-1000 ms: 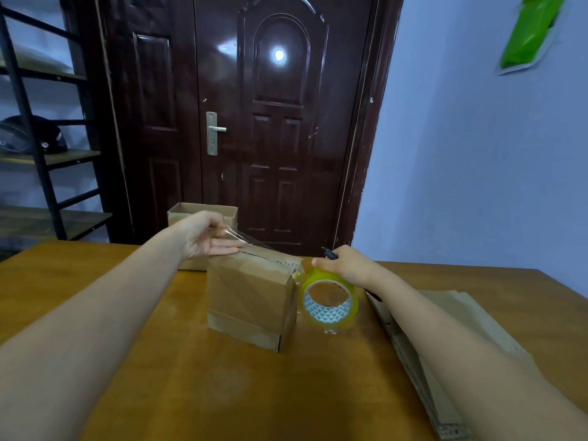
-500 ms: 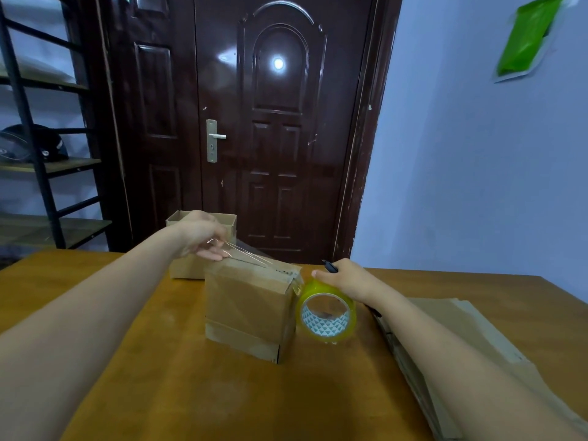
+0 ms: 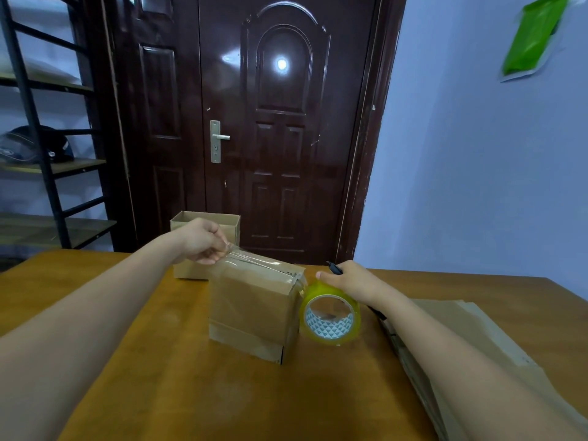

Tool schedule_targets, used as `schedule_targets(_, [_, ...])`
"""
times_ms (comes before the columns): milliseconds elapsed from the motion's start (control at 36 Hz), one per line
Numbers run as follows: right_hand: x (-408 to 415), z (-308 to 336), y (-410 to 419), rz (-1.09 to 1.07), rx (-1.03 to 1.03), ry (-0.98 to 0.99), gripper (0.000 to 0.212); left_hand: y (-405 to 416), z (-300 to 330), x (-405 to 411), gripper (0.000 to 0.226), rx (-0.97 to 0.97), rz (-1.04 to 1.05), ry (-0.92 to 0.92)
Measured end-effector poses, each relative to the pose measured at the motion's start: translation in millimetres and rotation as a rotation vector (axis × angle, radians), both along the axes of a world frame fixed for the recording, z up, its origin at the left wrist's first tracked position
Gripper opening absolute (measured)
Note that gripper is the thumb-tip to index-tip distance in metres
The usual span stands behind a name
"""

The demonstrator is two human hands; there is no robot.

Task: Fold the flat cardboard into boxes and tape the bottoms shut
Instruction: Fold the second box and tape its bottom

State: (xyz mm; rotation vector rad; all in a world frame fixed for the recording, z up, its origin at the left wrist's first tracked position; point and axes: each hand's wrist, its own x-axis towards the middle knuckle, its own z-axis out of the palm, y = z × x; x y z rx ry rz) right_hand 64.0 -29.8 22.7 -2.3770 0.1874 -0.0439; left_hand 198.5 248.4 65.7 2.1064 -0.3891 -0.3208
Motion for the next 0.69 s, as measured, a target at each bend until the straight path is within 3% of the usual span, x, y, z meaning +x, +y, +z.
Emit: schedule_targets(694, [0,-3,0,0.015,0.067,-0.016,0.042,-14,-12,-3,0.022,0.137,0.114,-0.179])
